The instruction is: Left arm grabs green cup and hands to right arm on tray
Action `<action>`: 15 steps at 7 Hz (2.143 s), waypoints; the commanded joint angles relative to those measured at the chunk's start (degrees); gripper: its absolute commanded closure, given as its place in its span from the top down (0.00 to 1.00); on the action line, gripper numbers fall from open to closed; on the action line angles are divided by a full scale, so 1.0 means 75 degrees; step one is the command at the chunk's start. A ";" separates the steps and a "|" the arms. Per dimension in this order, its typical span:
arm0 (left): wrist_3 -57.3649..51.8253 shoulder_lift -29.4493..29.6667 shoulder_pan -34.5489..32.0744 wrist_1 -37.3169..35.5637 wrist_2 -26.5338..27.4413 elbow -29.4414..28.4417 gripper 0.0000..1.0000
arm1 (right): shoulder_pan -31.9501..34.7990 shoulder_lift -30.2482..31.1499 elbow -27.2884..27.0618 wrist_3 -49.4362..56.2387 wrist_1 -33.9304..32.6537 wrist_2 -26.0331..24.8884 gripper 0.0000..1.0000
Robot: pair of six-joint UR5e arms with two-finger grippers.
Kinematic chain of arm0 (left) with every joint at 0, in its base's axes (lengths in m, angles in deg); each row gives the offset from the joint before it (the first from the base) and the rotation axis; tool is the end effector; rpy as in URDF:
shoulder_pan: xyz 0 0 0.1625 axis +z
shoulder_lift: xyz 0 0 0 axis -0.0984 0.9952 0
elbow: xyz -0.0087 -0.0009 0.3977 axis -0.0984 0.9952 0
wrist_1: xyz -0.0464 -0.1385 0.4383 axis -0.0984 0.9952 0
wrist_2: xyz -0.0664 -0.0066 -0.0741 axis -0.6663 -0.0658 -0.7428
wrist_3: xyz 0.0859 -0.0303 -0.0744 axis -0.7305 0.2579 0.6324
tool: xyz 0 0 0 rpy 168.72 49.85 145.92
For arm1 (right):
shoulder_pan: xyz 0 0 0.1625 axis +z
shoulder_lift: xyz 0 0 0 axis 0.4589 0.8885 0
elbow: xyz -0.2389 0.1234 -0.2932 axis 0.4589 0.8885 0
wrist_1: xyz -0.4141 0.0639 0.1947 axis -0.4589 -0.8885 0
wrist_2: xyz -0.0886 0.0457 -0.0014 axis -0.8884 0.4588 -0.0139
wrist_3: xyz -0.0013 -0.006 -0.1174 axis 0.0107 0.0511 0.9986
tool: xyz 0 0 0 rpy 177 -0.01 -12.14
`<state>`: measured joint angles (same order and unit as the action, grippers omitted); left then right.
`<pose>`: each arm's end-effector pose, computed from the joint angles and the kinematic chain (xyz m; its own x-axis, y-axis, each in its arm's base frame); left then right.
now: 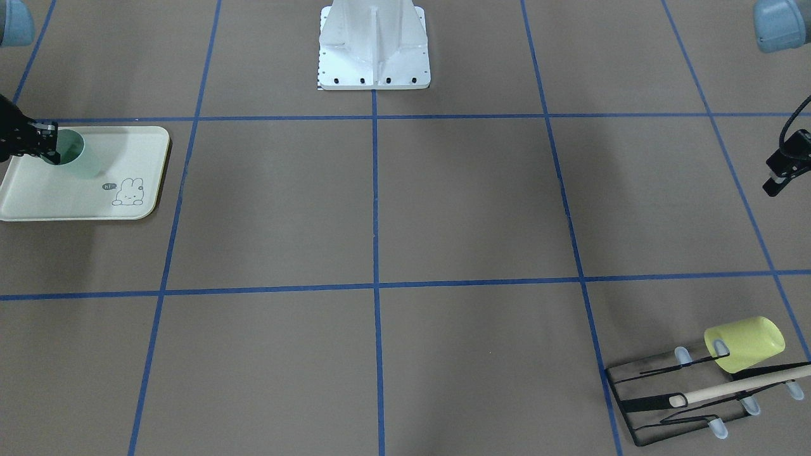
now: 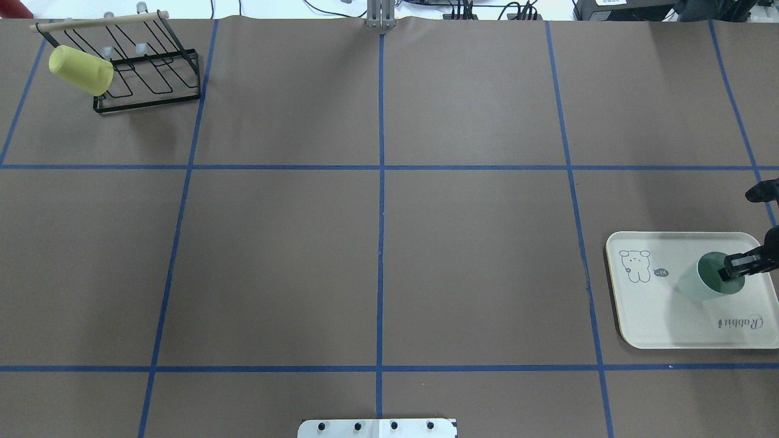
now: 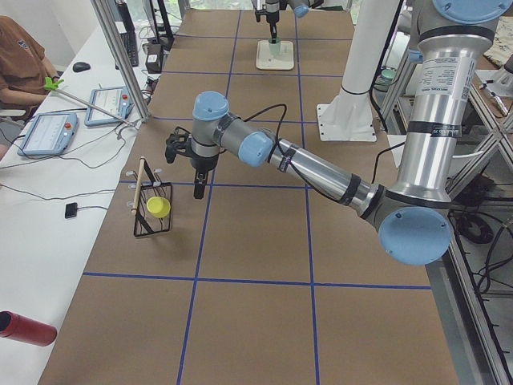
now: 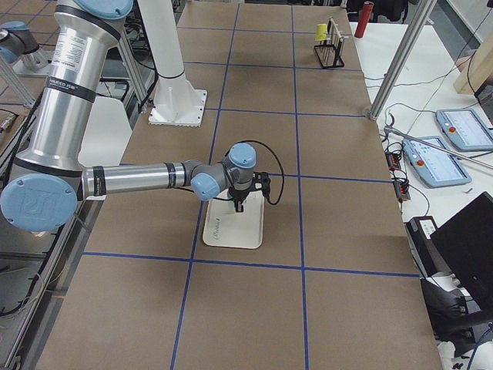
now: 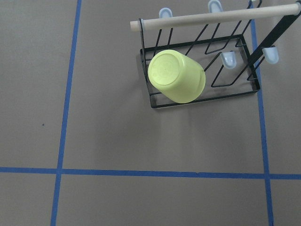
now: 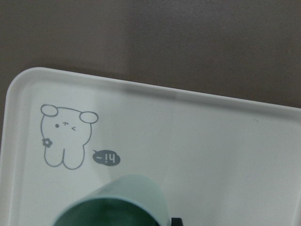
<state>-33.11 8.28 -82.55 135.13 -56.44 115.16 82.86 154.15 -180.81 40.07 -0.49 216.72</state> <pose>0.0711 -0.5798 0.3955 0.7051 -0.0202 -0.7089 0.1964 0.9661 0.1677 -0.2111 -0.4108 0.5748 0.6749 -0.1353 0.7254 0.1457 0.9881 0.0488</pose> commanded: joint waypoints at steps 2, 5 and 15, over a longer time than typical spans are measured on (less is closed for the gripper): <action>0.0000 0.0013 0.0001 0.0000 0.0000 0.0020 1.00 | 0.0000 -0.0009 0.0140 0.0037 0.0039 0.0015 0.47; 0.0000 0.0048 0.0001 -0.0012 -0.0012 0.0044 1.00 | 0.0278 0.0026 -0.0255 -0.0010 0.0039 0.0062 0.99; -0.2901 -0.0363 -0.1191 -0.0844 -0.1508 -0.1673 1.00 | 0.3059 -0.2095 -0.0118 0.2662 -0.3769 0.0086 0.99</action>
<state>-49.44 5.41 -87.91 128.81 -64.52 107.76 105.54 138.94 -182.19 59.39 -28.06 217.44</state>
